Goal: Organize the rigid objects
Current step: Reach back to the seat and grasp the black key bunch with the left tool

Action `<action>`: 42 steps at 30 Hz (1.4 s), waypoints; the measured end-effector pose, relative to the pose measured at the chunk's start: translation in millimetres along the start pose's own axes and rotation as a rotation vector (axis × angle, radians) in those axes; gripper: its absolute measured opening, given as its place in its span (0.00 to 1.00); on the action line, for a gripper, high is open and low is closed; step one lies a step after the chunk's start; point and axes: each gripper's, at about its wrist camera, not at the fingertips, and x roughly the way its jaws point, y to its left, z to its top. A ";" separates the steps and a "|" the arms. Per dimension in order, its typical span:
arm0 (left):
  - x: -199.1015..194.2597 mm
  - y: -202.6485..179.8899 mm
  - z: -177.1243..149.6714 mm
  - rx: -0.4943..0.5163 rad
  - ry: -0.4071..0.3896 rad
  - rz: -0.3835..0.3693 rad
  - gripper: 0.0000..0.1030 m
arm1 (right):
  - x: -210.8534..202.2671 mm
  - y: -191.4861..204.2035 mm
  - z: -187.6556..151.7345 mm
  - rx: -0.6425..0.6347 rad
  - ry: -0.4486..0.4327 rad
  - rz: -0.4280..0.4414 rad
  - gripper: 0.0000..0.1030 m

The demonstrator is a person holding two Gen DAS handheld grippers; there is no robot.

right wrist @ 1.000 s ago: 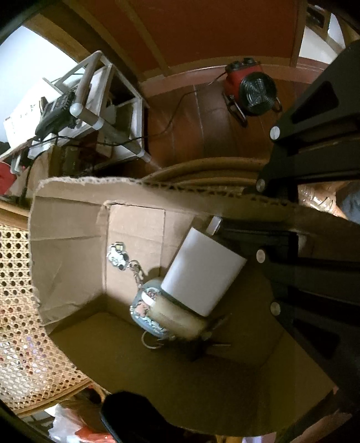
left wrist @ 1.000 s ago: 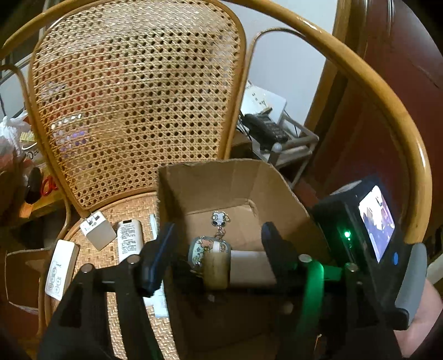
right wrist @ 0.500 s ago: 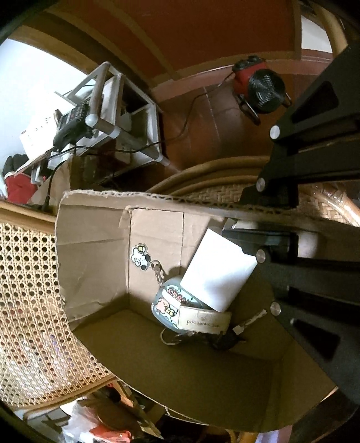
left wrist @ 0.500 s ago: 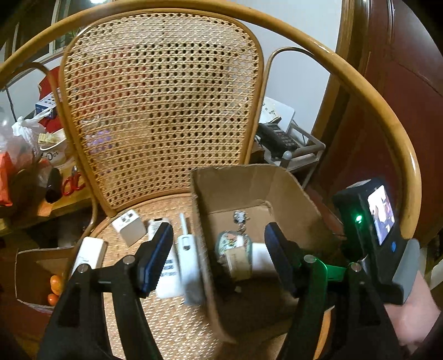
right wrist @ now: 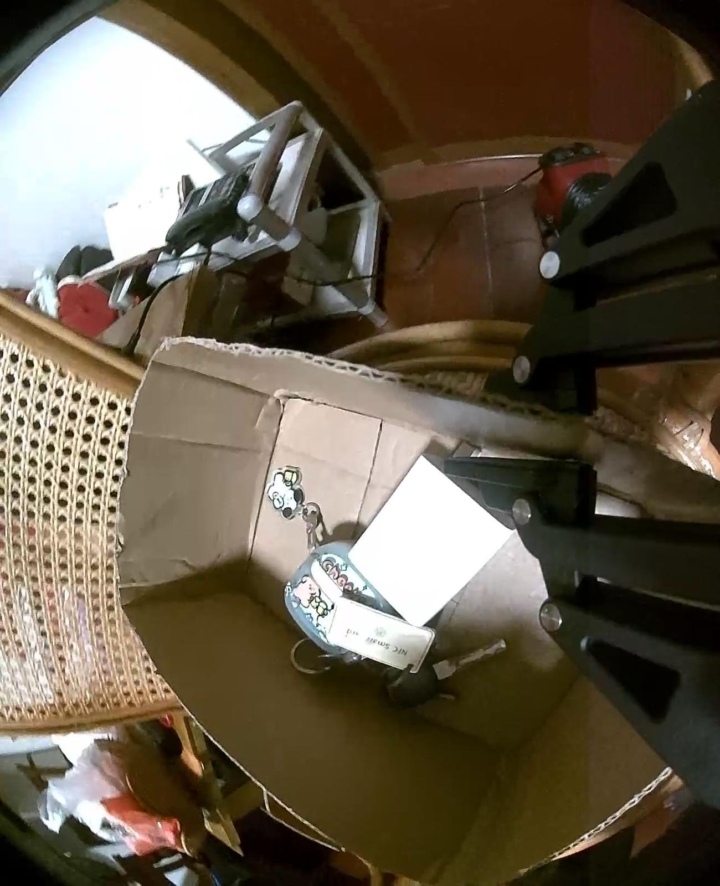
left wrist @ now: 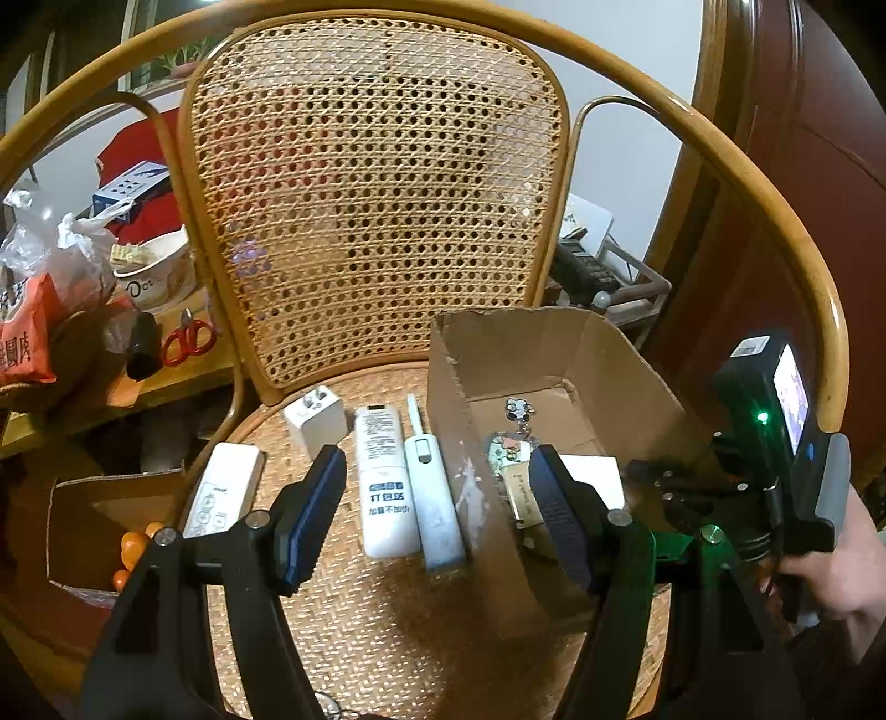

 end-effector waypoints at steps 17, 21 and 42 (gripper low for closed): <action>-22.9 24.7 -45.6 -0.012 0.032 0.056 0.66 | -1.5 3.5 -5.4 -0.089 -0.024 0.080 0.12; -34.0 29.4 -81.7 -0.017 0.068 0.068 0.66 | -0.8 3.5 -5.0 -0.083 -0.018 0.074 0.12; -24.1 23.0 -160.5 -0.013 0.164 0.045 0.24 | -3.0 5.8 -5.4 -0.073 0.000 0.055 0.12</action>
